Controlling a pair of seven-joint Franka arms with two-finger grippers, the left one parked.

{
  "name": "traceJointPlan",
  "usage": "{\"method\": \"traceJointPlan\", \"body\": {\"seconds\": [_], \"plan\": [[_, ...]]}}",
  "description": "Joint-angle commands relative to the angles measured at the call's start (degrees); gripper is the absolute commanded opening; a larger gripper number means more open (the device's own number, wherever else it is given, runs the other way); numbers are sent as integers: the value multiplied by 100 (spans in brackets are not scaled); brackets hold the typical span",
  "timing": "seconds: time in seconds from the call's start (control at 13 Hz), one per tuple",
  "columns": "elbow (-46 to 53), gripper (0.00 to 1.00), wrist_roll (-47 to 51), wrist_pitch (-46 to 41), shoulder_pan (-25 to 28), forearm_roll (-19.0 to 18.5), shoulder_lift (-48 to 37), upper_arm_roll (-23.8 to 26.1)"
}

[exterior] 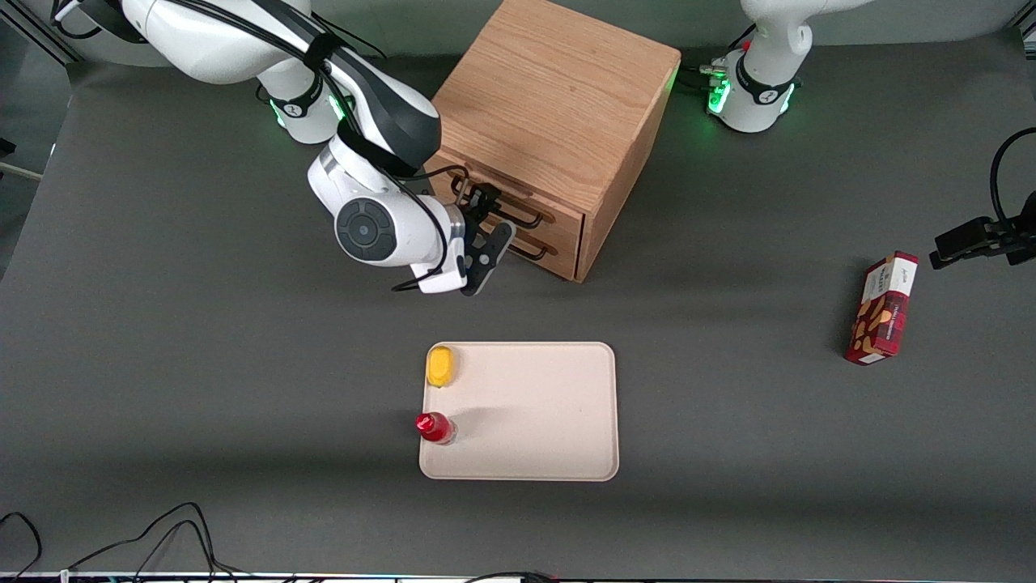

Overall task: Open upper drawer
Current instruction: 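Pull the upper drawer outward by its handle with the right gripper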

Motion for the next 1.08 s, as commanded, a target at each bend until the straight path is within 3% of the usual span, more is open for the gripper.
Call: {"method": "traceJointPlan", "body": {"seconds": [0.0,0.15,1.0], "plan": [[443,100,-116,54,-66,-304,416,-27],[697,100,-99,45,-75,-480,592,-79],[1541,100,-362,-104,-66,-472,1032,-712]]}}
